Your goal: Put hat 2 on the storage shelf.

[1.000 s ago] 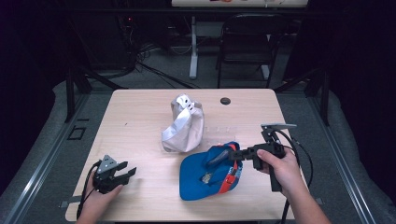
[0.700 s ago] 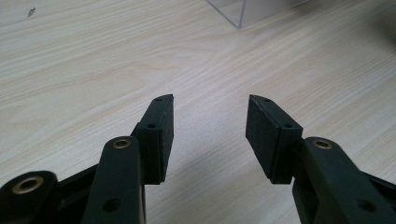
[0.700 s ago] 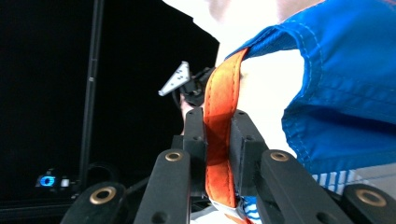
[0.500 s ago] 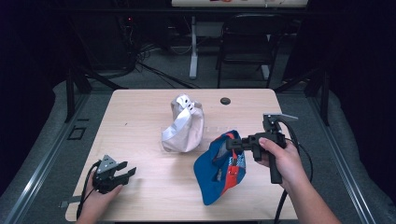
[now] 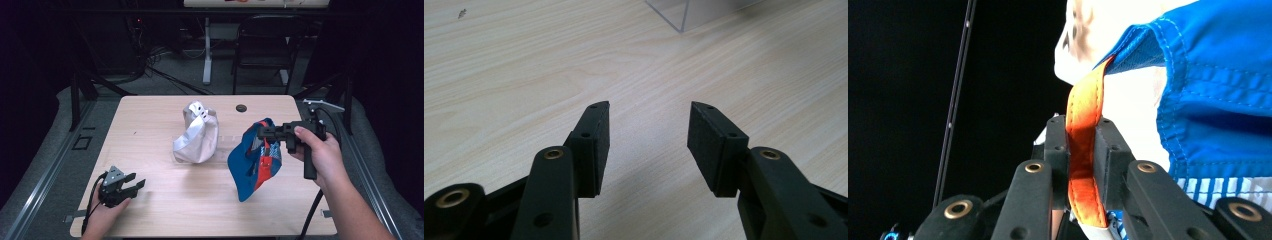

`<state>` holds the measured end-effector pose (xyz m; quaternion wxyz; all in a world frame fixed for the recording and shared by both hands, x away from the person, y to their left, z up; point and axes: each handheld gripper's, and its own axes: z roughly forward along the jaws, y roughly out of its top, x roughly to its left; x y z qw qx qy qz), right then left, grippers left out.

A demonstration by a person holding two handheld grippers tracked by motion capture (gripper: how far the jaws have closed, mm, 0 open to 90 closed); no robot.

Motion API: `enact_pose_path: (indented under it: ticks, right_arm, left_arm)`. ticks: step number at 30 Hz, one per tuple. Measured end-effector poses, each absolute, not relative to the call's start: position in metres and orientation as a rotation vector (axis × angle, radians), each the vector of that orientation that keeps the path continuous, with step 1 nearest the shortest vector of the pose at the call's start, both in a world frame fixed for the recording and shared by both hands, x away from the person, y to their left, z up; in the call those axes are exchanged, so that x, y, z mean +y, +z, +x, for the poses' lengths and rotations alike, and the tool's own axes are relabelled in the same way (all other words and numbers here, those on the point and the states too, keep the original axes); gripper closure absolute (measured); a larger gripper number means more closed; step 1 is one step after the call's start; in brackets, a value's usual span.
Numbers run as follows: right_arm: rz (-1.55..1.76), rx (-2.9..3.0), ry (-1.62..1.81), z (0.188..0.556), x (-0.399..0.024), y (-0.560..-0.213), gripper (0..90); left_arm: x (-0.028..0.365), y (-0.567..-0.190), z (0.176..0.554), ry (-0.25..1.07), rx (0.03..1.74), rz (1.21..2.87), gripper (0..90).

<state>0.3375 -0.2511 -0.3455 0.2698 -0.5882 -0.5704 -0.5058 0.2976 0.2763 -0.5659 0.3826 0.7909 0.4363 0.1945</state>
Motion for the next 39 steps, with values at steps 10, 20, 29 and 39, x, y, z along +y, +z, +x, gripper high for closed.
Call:
enact_pose_path:
  ticks: [10,20,29,39]
  right_arm:
    - [-1.66,-1.5,-1.447,0.363,-0.253,-0.32,79.0]
    - [-1.74,-1.478,-1.494,0.393,-0.246,-0.31,79.0]
    - [-1.822,-1.445,-1.49,0.416,-0.242,-0.316,78.9]
    - [-1.883,-1.405,-1.501,0.426,-0.242,-0.321,78.9]
  left_arm:
    - [0.278,-0.567,0.298,0.504,1.119,2.008,48.2]
    - [0.278,-0.568,0.3,0.508,1.115,2.002,44.9]
    - [0.279,-0.568,0.3,0.507,1.12,1.996,44.3]
    - [0.279,-0.567,0.3,0.501,1.111,2.009,44.2]
